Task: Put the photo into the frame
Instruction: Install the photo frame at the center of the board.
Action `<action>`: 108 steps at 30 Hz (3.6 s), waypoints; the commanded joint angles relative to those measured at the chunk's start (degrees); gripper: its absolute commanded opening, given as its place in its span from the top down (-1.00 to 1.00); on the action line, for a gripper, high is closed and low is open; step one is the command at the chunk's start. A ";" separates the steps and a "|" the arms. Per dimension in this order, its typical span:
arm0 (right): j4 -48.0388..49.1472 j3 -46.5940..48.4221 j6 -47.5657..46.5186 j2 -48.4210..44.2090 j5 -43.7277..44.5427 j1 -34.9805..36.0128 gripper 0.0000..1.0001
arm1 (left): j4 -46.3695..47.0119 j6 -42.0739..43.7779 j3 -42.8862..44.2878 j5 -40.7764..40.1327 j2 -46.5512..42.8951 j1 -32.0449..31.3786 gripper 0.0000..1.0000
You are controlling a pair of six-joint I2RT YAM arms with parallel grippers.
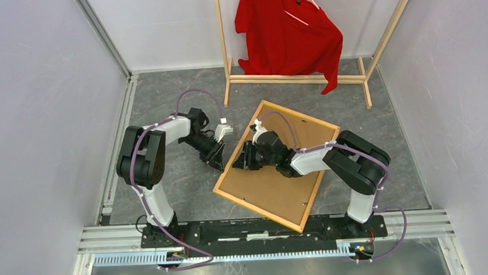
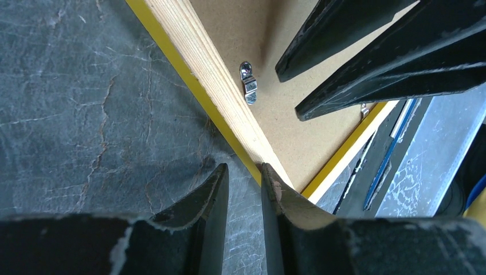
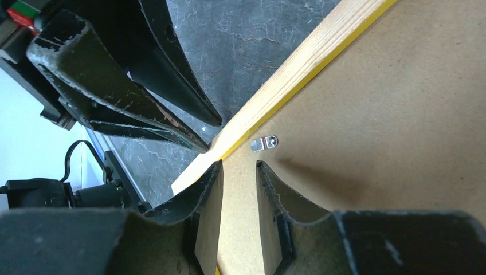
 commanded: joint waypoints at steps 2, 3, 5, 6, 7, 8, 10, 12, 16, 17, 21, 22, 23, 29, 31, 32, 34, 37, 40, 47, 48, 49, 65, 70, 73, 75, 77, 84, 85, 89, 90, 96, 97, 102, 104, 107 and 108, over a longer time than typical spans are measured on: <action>0.44 2.98 -0.39 1.76 0.72 0.59 0.35 | 2.65 -0.46 -1.43 -2.12 -1.20 -0.34 0.33; 0.34 3.11 -0.47 1.92 0.81 0.56 0.35 | 2.65 -0.43 -1.49 -2.19 -1.31 -0.34 0.33; -0.13 3.59 -0.65 2.39 0.90 0.65 0.36 | 2.63 -0.36 -1.52 -2.40 -1.36 -0.33 0.33; -0.40 3.90 -0.82 2.57 0.96 0.61 0.37 | 2.65 -0.34 -1.52 -2.47 -1.32 -0.29 0.33; -0.68 4.06 -0.92 2.73 1.11 0.65 0.38 | 2.64 -0.28 -1.52 -2.50 -1.33 -0.33 0.33; -1.01 4.28 -1.05 2.86 1.20 0.62 0.39 | 2.63 -0.22 -1.52 -2.46 -1.43 -0.34 0.33; -1.66 4.60 -1.31 3.18 1.38 0.60 0.41 | 2.63 -0.24 -1.53 -2.48 -1.42 -0.34 0.33; -1.86 4.78 -1.32 3.52 1.45 0.58 0.42 | 2.62 -0.19 -1.61 -2.59 -1.50 -0.34 0.33; -1.95 5.13 -1.19 4.08 1.64 0.59 0.44 | 2.63 -0.01 -1.77 -2.70 -1.66 -0.34 0.33; -2.11 5.27 -1.19 4.17 1.65 0.60 0.45 | 2.67 -0.01 -1.79 -2.68 -1.75 -0.34 0.33; -2.33 5.49 -1.01 4.42 1.89 0.59 0.46 | 2.65 0.17 -2.03 -3.01 -1.84 -0.34 0.32; -2.31 5.49 -0.87 4.48 1.91 0.60 0.47 | 2.64 0.29 -2.09 -3.08 -1.89 -0.33 0.32; -2.23 5.49 -0.72 4.57 1.89 0.61 0.48 | 2.67 0.33 -2.13 -3.16 -1.93 -0.34 0.32; -2.65 5.92 -0.46 5.27 2.60 0.75 0.50 | 2.60 0.44 -2.14 -3.10 -1.97 -0.34 0.32; -2.75 6.00 -0.65 5.26 3.22 0.85 0.51 | 2.62 0.47 -2.14 -3.01 -2.04 -0.34 0.32; -2.84 6.02 -0.87 5.24 3.56 0.99 0.51 | 2.64 0.42 -2.14 -3.00 -2.10 -0.34 0.32; -3.18 6.19 -1.61 5.02 4.53 1.15 0.52 | 2.65 0.43 -2.23 -3.07 -2.19 -0.30 0.32; -3.58 6.45 -3.24 4.51 6.17 1.39 0.52 | 2.67 0.56 -2.40 -3.20 -2.28 -0.29 0.32; -3.74 6.16 -5.23 2.95 7.93 1.69 0.53 | 2.62 0.59 -2.49 -3.70 -2.53 -0.34 0.32; -2.12 0.88 -7.63 -2.94 10.60 2.05 0.58 | 2.67 0.65 -2.82 -3.94 -2.90 -0.33 0.33; -2.12 0.47 -7.73 -3.26 10.52 2.08 0.58 | 2.61 0.68 -2.84 -3.99 -2.90 -0.34 0.32; -2.05 0.24 -7.69 -3.29 10.45 2.16 0.58 | 2.66 0.69 -2.84 -3.93 -2.94 -0.31 0.32; -2.13 2.89 -6.90 1.43 9.88 3.42 0.62 | 2.66 0.69 -2.93 -3.91 -2.98 -0.33 0.32; -1.96 4.15 -6.54 3.32 9.29 3.37 0.65 | 2.63 0.69 -2.94 -3.68 -3.07 -0.34 0.32; -1.96 4.52 -6.40 4.00 9.39 3.44 0.68 | 2.61 0.76 -2.93 -3.82 -3.12 -0.34 0.32; -2.05 4.68 -6.46 4.01 9.79 3.44 0.69 | 2.62 0.86 -3.01 -3.79 -3.08 -0.33 0.33; -2.22 4.87 -6.52 4.13 10.01 3.38 0.70 | 2.66 0.95 -3.10 -3.84 -3.01 -0.33 0.32; -2.66 5.47 -7.11 4.71 11.18 3.41 0.76 | 2.67 1.13 -3.27 -3.64 -3.09 -0.34 0.33; -2.66 5.69 -7.40 4.88 11.20 3.39 0.77 | 2.65 1.13 -3.28 -3.50 -3.07 -0.34 0.33; -3.18 6.36 -8.12 5.15 13.14 3.40 0.79 | 2.66 1.13 -3.32 -3.55 -3.16 -0.34 0.33; -3.40 6.37 -8.35 5.13 13.55 3.35 0.80 | 2.65 1.13 -3.31 -3.41 -3.17 -0.35 0.33; -3.51 6.32 -9.51 4.46 14.74 3.31 0.81 | 1.52 1.97 -3.02 -3.17 -3.14 -0.41 0.33; -3.33 6.32 -9.84 4.05 14.62 3.34 0.80 | 1.49 1.97 -3.03 -3.40 -3.23 -0.38 0.33; -3.32 5.98 -11.31 -0.53 12.41 2.61 0.66 | 1.48 1.84 -2.73 -4.02 -3.16 -0.42 0.33; -3.15 4.40 -11.32 -5.07 8.75 1.20 0.50 | 1.79 1.83 -2.65 -4.76 -3.31 -0.42 0.32; -4.89 -0.21 -11.71 -13.25 7.95 -1.64 0.02 | 2.38 1.75 -2.55 -6.37 -3.68 -0.42 0.32; -6.21 -2.48 -11.78 -16.52 8.03 -3.27 -0.15 | 2.58 1.64 -2.39 -6.87 -3.76 -0.42 0.31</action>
